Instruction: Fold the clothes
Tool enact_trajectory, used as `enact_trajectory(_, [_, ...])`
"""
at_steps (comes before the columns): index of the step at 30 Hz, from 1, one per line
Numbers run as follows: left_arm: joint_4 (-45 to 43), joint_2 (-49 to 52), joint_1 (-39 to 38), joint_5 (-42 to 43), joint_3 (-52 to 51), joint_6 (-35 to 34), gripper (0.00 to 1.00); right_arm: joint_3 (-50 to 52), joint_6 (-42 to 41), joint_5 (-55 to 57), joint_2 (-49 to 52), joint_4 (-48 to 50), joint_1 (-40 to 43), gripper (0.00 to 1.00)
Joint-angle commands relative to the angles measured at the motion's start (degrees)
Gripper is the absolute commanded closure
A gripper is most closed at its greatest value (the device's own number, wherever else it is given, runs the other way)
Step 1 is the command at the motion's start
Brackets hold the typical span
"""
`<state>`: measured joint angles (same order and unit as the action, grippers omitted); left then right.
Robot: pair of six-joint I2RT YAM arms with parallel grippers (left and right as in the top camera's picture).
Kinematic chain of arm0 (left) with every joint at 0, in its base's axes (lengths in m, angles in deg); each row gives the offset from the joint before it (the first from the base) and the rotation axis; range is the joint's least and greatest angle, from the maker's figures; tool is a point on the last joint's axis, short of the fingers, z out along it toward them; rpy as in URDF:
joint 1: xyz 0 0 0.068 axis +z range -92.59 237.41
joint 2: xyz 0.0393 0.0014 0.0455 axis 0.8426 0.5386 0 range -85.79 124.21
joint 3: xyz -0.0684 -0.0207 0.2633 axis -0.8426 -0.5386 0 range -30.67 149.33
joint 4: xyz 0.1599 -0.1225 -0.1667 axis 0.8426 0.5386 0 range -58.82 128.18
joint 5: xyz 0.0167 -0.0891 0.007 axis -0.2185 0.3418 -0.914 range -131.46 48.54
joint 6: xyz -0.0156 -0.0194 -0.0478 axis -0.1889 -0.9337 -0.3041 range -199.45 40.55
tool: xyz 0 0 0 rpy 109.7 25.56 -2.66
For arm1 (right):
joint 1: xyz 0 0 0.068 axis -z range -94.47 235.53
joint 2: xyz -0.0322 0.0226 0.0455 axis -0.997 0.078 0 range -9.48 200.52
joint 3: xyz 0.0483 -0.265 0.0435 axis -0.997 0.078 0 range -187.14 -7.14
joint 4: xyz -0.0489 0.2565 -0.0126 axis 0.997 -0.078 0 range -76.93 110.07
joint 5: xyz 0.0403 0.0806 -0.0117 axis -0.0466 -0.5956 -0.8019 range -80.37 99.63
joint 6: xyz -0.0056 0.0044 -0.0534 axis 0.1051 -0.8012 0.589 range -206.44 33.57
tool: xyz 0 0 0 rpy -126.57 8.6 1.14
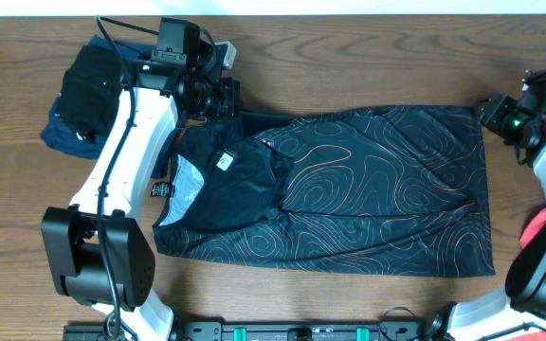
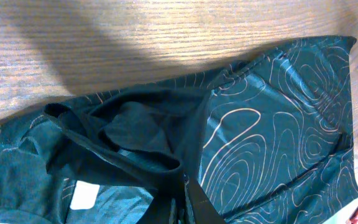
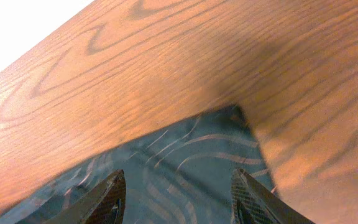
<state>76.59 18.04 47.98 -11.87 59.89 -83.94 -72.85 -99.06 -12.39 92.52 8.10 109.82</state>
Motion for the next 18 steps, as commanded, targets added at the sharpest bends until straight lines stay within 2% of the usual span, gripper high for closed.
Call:
enact_trajectory(1, [-0.44, 0.15, 0.02, -0.68, 0.31, 0.13, 0.94, -1.38, -0.66, 3.28, 5.31, 2.25, -0.37, 0.47])
enact_trajectory(11, [-0.50, 0.15, 0.00, -0.68, 0.31, 0.13, 0.94, -11.32, -3.65, 5.07, 20.06, 2.71, -0.37, 0.40])
enact_trajectory(18, [-0.70, 0.15, 0.02, -0.68, 0.31, 0.13, 0.94, -11.65, -3.96, 1.97, 21.90, 2.60, -0.59, 0.40])
